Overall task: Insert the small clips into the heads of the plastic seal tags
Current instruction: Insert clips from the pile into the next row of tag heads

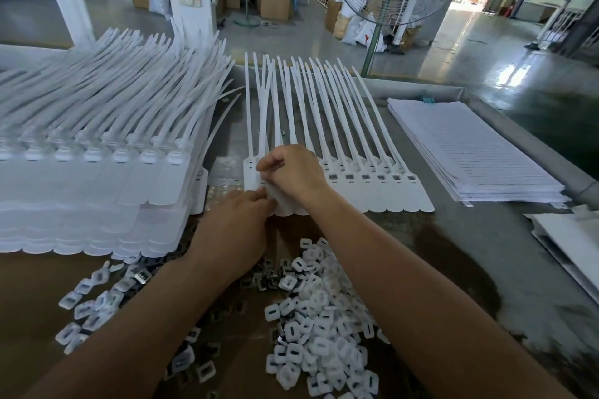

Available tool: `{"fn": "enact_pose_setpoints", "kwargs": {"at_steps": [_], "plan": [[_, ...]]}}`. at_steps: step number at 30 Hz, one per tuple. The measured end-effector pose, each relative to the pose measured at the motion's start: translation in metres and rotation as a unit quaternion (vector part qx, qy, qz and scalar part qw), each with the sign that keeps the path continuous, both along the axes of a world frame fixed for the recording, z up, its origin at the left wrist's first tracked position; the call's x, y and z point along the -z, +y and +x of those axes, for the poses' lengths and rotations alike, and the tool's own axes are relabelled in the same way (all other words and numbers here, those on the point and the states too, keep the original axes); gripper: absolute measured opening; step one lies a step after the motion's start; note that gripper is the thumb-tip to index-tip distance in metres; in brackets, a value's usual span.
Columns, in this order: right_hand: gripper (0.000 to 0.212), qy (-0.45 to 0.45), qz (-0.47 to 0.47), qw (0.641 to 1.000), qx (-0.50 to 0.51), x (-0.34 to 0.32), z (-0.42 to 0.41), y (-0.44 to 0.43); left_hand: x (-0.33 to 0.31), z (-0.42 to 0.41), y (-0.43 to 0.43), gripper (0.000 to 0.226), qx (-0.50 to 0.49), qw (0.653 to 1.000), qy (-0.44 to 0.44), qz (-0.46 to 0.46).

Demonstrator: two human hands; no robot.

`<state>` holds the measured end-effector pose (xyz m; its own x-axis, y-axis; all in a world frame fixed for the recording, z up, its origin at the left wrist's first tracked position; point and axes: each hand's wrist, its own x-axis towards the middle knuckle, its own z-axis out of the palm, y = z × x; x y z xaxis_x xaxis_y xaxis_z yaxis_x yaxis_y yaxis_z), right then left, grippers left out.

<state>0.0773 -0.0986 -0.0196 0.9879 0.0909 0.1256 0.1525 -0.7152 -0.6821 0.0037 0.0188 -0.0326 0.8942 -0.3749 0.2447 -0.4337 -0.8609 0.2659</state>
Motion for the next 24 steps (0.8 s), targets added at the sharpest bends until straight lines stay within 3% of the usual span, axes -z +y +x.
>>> {"fn": "enact_pose_setpoints", "kwargs": {"at_steps": [15,24], "plan": [[0.013,0.077,-0.062,0.994,0.047,-0.008,0.021,0.009,0.002,0.0,-0.002,0.037,-0.019,1.0,-0.008,0.003],[0.014,0.03,-0.046,0.998,-0.014,-0.009,0.007,-0.001,-0.002,-0.001,-0.001,0.038,-0.017,1.0,0.007,0.012]]}}
